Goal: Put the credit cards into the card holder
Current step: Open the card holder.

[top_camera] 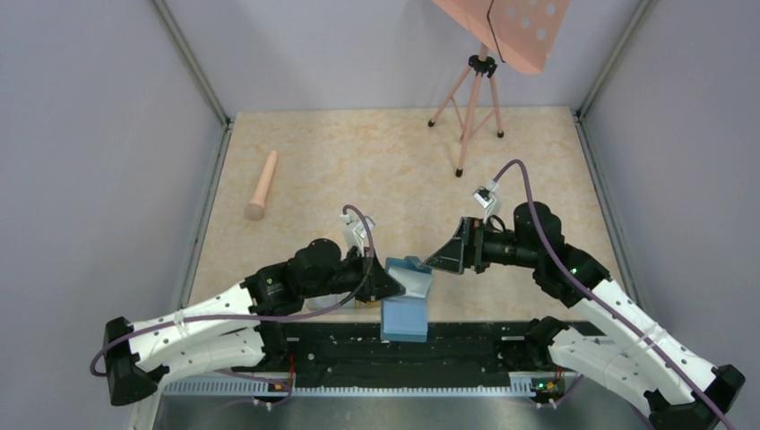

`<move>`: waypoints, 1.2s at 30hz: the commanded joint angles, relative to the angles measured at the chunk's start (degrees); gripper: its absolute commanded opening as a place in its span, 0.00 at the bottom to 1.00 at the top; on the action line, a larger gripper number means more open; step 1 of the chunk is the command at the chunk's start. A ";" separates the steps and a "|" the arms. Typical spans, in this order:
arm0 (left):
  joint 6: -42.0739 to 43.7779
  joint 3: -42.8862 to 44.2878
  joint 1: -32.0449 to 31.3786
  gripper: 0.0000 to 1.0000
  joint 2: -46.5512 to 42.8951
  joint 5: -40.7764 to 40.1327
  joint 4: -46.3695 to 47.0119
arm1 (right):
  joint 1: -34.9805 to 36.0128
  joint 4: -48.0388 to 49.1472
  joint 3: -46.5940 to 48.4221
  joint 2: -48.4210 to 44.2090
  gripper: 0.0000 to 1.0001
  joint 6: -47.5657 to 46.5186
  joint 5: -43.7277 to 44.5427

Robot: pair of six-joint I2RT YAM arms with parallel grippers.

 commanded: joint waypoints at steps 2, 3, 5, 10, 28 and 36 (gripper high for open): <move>1.48 8.87 0.93 0.00 2.07 -4.13 -20.80 | -0.55 -8.65 3.43 0.96 0.95 -8.74 3.29; 1.81 10.12 0.92 0.00 2.76 -4.14 -23.63 | -0.52 -9.09 3.78 0.98 0.98 -9.67 3.27; 2.93 12.30 1.00 0.00 4.31 -3.12 -26.22 | -0.45 -9.10 4.20 1.22 0.99 -11.42 2.01; 6.71 15.58 0.99 0.00 8.25 5.15 -24.33 | -0.51 -7.76 4.39 3.43 0.99 -14.95 -5.68; 7.36 18.50 0.96 0.00 13.37 22.94 -8.52 | 8.87 11.38 -2.56 6.00 0.82 -10.83 -20.75; 9.05 18.48 0.93 0.00 13.53 22.48 -11.60 | 8.94 11.16 -2.73 5.21 0.40 -10.44 -20.19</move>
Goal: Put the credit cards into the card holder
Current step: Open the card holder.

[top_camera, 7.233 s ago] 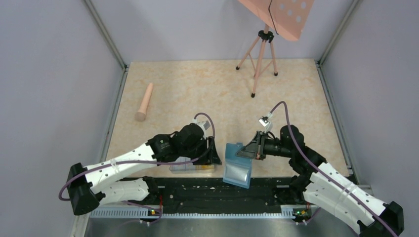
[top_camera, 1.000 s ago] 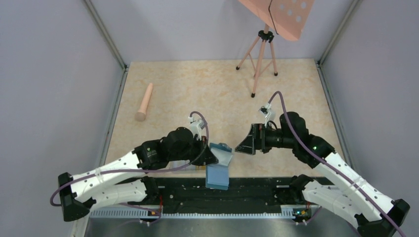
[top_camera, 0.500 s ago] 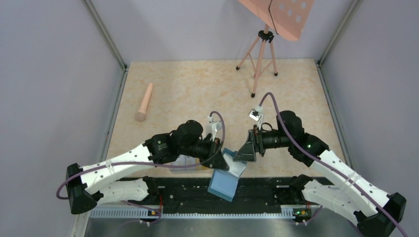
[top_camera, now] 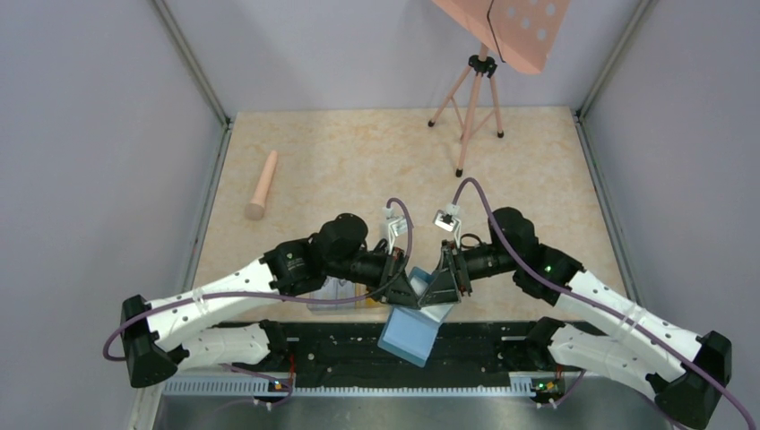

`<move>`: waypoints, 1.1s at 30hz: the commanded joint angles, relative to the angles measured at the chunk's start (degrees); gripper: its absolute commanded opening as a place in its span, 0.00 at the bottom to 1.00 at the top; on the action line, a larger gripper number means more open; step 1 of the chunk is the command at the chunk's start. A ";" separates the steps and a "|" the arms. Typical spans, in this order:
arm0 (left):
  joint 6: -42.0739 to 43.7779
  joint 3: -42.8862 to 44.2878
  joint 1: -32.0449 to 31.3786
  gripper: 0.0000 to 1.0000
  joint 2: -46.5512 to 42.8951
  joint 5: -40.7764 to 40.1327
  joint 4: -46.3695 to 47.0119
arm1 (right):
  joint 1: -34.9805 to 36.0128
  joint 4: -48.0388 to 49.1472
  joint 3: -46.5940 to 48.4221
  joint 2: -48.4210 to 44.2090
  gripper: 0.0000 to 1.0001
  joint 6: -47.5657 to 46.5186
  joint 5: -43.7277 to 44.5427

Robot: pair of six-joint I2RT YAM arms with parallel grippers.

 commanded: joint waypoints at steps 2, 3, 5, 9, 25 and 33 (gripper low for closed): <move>2.64 2.50 0.01 0.00 0.17 1.30 -0.88 | 0.55 1.74 0.70 -0.84 0.42 -0.41 -0.53; 3.11 2.62 -0.01 0.00 0.17 1.23 -1.78 | 0.56 0.86 0.97 -0.71 0.48 -0.84 -0.59; 3.89 3.12 0.06 0.00 0.14 0.97 -3.53 | 0.53 -1.00 1.50 -0.71 0.60 -1.65 -0.53; 4.57 3.37 0.01 0.00 0.15 1.29 -5.02 | 0.48 -2.95 2.11 -0.61 0.58 -2.39 -1.30; 4.26 6.90 0.01 0.66 -1.39 -20.52 -12.61 | -2.39 -0.61 -0.95 2.90 0.00 1.56 2.37; 2.18 10.13 0.06 0.76 -4.88 -38.31 -19.94 | -17.98 6.66 -6.58 4.83 0.00 8.38 -1.13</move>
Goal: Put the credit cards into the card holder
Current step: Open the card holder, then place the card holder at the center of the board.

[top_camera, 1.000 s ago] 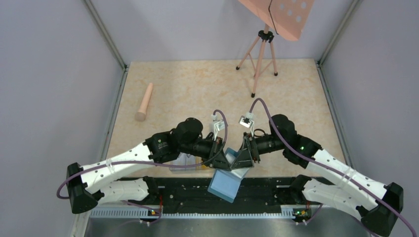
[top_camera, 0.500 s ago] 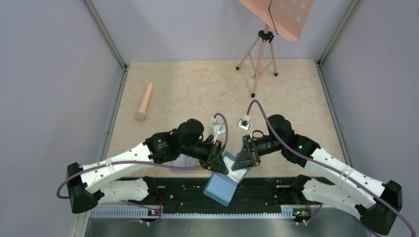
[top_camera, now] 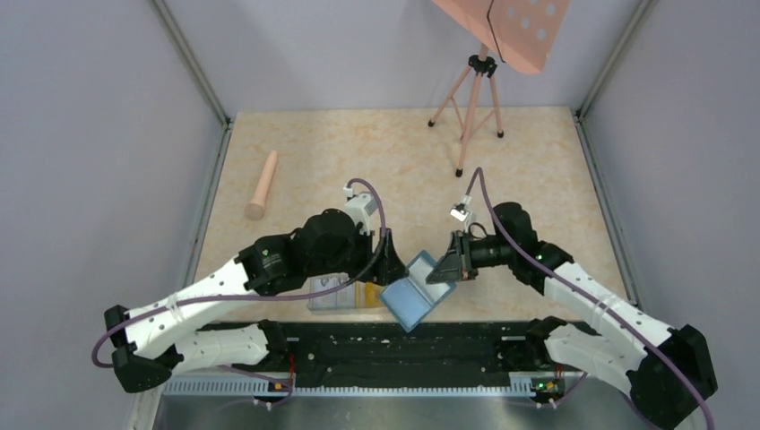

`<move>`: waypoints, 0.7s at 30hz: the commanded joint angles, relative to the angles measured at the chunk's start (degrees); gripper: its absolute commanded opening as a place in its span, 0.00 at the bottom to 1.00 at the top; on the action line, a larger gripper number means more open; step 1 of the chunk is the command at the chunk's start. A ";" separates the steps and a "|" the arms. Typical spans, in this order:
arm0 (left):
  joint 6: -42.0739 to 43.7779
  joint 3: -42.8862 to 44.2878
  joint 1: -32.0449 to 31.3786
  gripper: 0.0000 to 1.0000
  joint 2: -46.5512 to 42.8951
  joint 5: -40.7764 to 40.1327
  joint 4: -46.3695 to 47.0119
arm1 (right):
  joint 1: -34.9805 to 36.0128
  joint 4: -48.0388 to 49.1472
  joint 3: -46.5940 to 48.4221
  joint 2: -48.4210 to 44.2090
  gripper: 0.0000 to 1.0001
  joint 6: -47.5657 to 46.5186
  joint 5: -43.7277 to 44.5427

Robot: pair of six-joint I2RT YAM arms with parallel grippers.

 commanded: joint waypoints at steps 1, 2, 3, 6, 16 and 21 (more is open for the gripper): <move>-1.09 1.89 0.01 0.76 -3.22 -11.30 -3.60 | -8.86 6.25 -0.86 -1.23 0.00 4.20 -1.46; -1.26 1.50 0.04 0.77 -3.44 -11.47 -3.85 | -10.96 6.90 -1.29 -1.93 0.00 4.83 -1.51; -1.69 1.02 0.01 0.77 -3.66 -11.48 -4.01 | -13.40 7.60 -1.82 -2.66 0.00 5.59 -1.52; -2.81 -0.83 0.03 0.77 -4.01 -10.82 -4.26 | -19.52 8.84 -3.91 -4.44 0.00 7.61 -0.29; -4.71 -5.07 0.04 0.78 -3.91 -8.46 -2.31 | -23.56 12.28 -15.27 -5.65 0.00 15.44 15.01; -3.61 -4.69 -0.02 0.79 -3.25 -7.42 -1.13 | -23.54 11.79 -18.99 -5.74 0.00 15.96 21.86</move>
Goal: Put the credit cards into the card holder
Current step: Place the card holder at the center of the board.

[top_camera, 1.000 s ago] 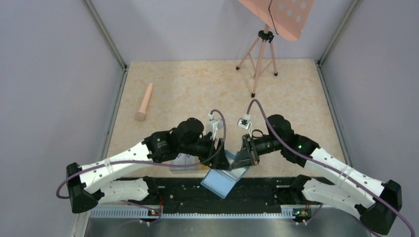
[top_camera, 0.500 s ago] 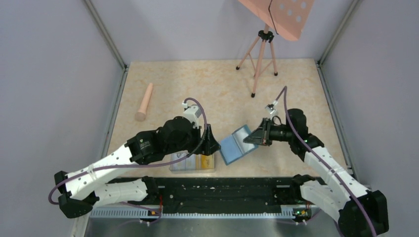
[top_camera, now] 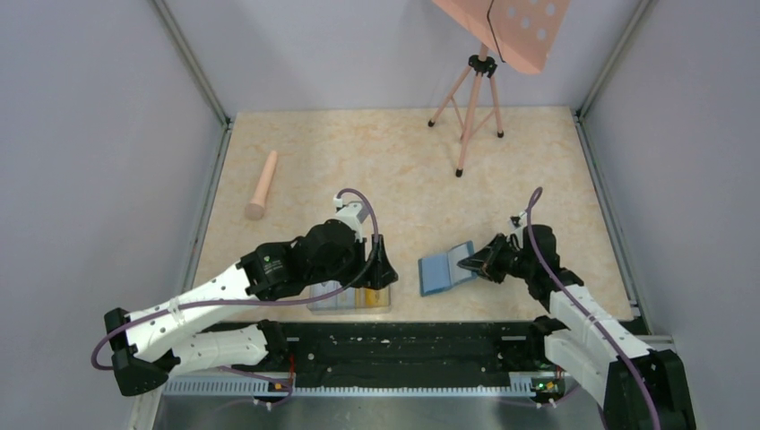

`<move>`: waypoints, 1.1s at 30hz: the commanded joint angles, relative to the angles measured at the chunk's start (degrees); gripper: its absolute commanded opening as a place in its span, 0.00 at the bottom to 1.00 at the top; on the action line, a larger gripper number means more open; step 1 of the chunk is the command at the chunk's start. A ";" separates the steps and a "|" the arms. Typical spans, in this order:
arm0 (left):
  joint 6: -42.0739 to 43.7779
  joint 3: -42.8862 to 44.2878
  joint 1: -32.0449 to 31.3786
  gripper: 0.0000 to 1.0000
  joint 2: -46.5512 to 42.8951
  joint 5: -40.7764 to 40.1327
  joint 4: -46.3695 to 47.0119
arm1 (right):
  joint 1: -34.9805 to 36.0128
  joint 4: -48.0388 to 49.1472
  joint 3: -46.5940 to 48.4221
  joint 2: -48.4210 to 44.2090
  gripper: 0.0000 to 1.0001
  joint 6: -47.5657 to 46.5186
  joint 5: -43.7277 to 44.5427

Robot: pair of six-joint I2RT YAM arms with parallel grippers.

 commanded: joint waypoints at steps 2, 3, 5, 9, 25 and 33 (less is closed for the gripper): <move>0.80 0.39 0.02 0.79 -0.01 1.19 3.34 | -0.43 2.13 -1.56 -1.02 0.07 2.04 8.40; 0.97 0.40 -0.01 0.79 -0.08 1.21 3.47 | -0.43 1.75 -1.57 -0.79 0.11 2.07 8.73; 1.21 0.46 -0.01 0.79 -0.38 1.30 3.64 | -0.38 0.47 -0.88 -0.02 0.31 1.73 9.40; 1.62 0.47 0.03 0.79 -1.28 1.14 3.47 | -0.43 -4.92 1.20 0.80 0.79 1.08 12.52; -2.70 -3.20 0.09 0.82 -1.83 -1.07 1.10 | -0.38 -32.08 20.45 -3.39 0.96 -15.52 25.52; -5.25 -5.02 1.15 0.82 4.40 4.07 5.40 | 2.65 -26.13 21.27 3.52 0.49 -17.19 11.33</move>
